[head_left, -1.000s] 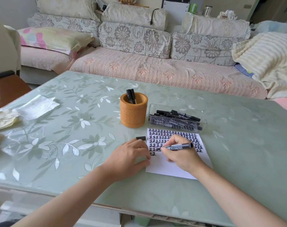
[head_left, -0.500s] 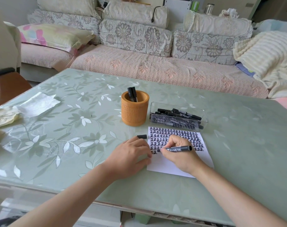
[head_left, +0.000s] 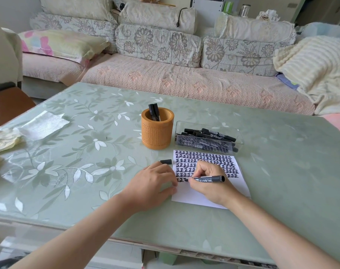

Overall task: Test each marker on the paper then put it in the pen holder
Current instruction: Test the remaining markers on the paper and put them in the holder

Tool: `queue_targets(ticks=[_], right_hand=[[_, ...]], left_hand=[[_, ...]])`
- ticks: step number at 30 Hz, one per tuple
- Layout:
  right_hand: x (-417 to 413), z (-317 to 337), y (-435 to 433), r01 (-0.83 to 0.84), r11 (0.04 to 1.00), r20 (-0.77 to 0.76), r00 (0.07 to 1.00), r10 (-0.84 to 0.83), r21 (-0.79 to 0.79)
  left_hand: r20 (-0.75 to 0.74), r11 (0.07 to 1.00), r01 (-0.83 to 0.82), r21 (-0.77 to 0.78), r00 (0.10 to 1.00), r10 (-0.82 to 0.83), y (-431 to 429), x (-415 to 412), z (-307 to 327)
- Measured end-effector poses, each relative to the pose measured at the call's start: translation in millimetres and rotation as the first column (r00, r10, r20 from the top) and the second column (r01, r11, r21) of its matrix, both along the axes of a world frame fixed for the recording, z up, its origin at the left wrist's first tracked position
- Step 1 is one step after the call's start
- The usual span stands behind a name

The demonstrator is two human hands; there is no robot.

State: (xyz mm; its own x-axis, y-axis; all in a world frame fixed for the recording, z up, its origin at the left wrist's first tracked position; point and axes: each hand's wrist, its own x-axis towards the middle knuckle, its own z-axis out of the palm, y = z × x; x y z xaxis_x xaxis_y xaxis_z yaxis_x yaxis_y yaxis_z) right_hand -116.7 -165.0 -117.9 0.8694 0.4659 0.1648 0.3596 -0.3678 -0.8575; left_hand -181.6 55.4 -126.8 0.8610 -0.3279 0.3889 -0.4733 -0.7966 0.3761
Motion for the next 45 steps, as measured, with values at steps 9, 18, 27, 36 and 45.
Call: queue_targets(ticks=[9, 18, 27, 36, 45], right_hand=[[-1.2, 1.4, 0.5, 0.013, 1.000, 0.012, 1.000, -0.013, 0.015], [-2.5, 2.5, 0.7, -0.037, 0.999, -0.016, 0.999, 0.037, 0.017], [1.3, 4.8, 0.3, 0.023, 0.983, -0.087, 0.996, -0.007, 0.179], [4.6, 24.0, -2.8, 0.025, 0.996, 0.052, 0.998, -0.029, 0.082], [18.4, 46.2, -10.9, -0.166, 0.972, 0.021, 0.985, 0.172, -0.165]], left_hand=[[-0.009, 1.000, -0.005, -0.003, 1.000, 0.005, -0.3, -0.3, 0.6], [0.000, 1.000, -0.002, -0.009, 1.000, 0.002, -0.6, 0.1, 0.3], [0.001, 1.000, 0.014, -0.005, 1.000, -0.014, 0.0, 2.2, 2.9], [-0.038, 0.995, -0.001, -0.102, 0.999, -0.003, -1.9, 14.0, 11.7], [-0.039, 0.940, -0.335, 0.065, 0.940, 0.338, 4.9, 33.9, 15.0]])
